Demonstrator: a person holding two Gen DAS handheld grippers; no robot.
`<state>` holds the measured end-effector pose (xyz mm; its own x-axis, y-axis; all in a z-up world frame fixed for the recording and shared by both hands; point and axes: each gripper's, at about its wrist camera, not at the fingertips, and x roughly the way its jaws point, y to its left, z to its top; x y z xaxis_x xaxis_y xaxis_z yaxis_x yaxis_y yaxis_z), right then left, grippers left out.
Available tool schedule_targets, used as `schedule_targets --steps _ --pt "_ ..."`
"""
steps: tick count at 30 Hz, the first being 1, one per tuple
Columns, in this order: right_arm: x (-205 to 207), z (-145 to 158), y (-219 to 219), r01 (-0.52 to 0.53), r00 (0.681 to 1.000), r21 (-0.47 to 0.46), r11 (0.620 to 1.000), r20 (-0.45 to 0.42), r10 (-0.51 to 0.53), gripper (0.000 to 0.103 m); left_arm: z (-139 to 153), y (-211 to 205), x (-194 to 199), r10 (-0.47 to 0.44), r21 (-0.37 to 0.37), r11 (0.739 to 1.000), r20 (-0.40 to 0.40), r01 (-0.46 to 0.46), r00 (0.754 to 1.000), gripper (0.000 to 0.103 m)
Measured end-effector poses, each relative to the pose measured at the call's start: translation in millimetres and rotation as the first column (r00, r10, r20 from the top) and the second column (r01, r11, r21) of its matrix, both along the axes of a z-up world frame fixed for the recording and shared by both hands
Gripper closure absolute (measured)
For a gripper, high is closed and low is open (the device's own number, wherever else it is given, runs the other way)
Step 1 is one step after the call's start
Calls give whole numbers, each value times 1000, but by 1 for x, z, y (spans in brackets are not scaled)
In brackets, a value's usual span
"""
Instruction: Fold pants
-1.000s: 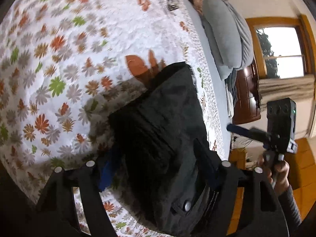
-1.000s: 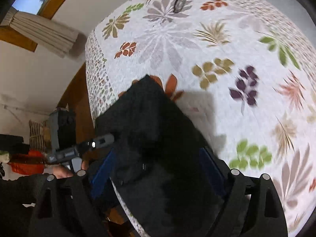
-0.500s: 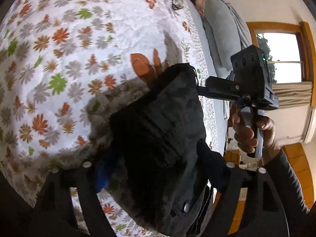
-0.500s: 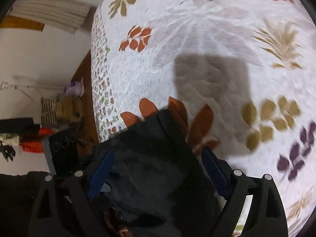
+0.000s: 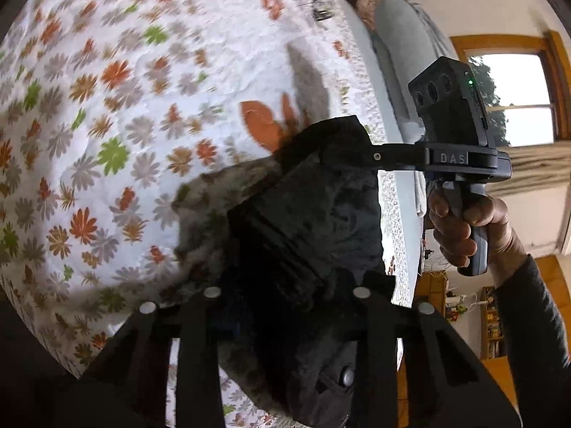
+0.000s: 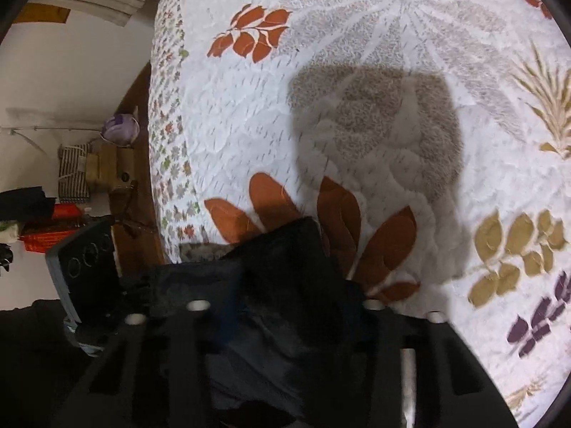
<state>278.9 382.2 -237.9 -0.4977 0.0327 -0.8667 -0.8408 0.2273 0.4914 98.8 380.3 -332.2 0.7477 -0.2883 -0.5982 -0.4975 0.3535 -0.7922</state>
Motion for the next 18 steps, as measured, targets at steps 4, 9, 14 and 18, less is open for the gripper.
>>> schedule_targets --steps 4,9,14,18 --pt "0 30 -14 10 1000 31 999 27 -11 77 12 -5 2 -9 24 1000 30 8 1000 76" --pt "-5 72 -31 27 996 57 998 89 -32 78 38 -14 4 -24 43 999 64 22 998 77" --pt "-7 115 -55 63 987 93 994 145 -76 78 77 -29 10 -74 97 993 110 64 991 77" --pt "-10 153 -83 90 975 119 989 194 -113 78 110 -49 16 -125 145 984 153 103 980 78"
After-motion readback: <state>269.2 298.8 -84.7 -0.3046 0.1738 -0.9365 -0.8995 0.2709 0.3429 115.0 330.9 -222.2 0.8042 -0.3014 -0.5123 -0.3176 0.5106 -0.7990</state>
